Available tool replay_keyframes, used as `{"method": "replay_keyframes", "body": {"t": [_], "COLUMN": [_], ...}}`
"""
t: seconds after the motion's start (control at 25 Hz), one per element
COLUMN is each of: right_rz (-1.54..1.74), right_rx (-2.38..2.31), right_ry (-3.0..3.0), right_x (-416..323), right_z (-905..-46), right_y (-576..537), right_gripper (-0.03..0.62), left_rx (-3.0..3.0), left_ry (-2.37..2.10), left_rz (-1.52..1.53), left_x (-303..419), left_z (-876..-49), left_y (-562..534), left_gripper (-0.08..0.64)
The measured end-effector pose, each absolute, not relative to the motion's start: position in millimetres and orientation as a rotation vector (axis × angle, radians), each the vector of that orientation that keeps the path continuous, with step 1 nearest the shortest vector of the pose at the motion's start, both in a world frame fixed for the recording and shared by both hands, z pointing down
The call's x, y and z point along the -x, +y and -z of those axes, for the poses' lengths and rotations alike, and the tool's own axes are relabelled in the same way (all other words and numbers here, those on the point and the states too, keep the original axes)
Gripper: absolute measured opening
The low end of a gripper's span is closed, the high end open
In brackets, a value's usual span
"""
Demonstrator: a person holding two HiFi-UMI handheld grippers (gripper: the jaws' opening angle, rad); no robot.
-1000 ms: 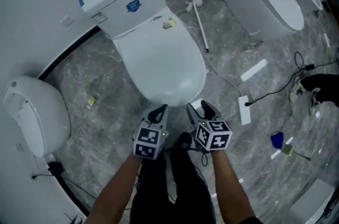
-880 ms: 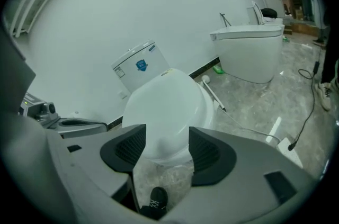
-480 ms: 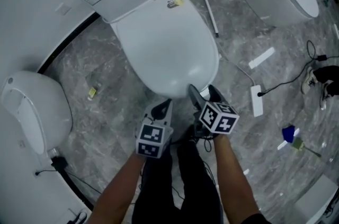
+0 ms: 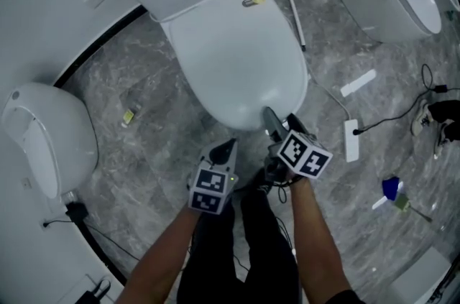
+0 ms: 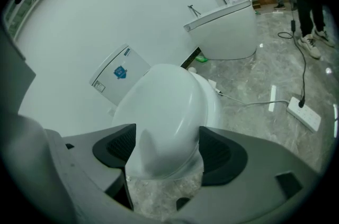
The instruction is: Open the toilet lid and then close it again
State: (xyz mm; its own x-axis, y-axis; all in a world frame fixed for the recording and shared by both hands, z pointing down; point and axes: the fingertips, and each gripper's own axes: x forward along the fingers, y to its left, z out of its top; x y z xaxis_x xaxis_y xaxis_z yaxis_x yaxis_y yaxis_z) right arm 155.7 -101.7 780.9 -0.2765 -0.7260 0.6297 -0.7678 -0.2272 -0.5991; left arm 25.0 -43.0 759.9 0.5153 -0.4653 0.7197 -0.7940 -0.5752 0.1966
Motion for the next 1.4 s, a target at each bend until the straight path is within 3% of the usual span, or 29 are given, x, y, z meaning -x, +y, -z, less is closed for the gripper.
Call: {"method": "replay_keyframes", "body": {"t": [1.4], "right_rz": [-1.777], "right_rx": [-1.839], "right_ry": [-1.991], "right_x": [-137.8], "right_z": [-726.1], "right_y": [-100.5], "right_gripper": [0.371], "left_rx": [-2.114], "left_ry": [-1.112], "left_rz": [-0.764], "left_x": [-34.9], "left_z": [-805.5], "left_y": [-54.3], "left_gripper": [0.008]}}
